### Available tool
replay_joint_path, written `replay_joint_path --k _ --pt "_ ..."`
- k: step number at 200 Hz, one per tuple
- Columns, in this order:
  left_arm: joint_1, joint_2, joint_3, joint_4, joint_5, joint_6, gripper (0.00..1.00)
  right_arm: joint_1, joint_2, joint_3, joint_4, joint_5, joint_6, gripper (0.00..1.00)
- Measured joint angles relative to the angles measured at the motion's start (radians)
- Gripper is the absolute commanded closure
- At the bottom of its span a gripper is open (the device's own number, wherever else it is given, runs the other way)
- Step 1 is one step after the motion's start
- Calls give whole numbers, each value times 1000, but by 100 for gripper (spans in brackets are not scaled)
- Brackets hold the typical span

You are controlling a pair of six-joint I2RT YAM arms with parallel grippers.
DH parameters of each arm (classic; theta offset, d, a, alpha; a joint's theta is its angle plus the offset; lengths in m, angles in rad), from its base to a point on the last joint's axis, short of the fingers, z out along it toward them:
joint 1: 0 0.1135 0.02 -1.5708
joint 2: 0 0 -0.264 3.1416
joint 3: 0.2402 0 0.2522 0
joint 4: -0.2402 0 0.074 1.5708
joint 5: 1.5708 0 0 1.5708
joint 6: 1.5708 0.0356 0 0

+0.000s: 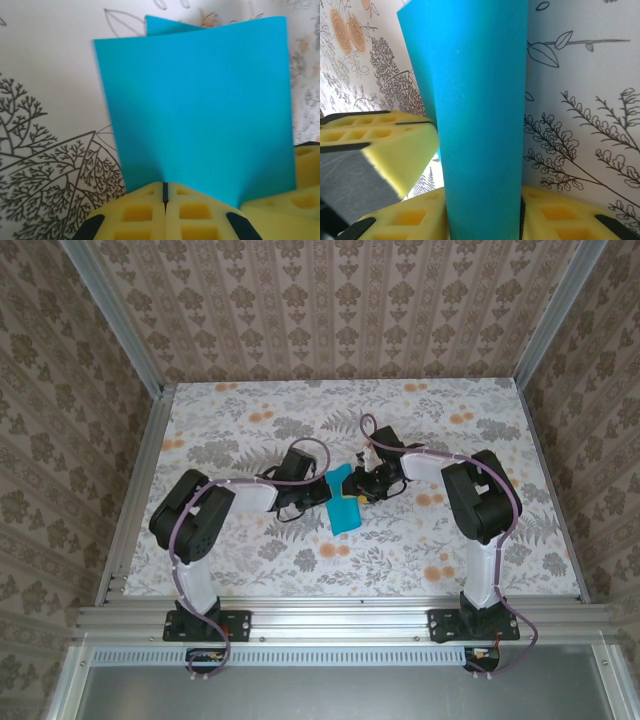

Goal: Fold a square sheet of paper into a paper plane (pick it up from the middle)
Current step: Hold the square sheet of paper at the center of the table.

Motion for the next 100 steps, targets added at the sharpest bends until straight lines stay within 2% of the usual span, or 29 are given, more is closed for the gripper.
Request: replay_joint_path --k 65,100 --pt "-16 31 89 -118 -12 33 100 -9 -9 0 -26 5 -2 49" --pt "-20 42 118 -154 -12 49 100 -14 -77 3 -96 93 -40 43"
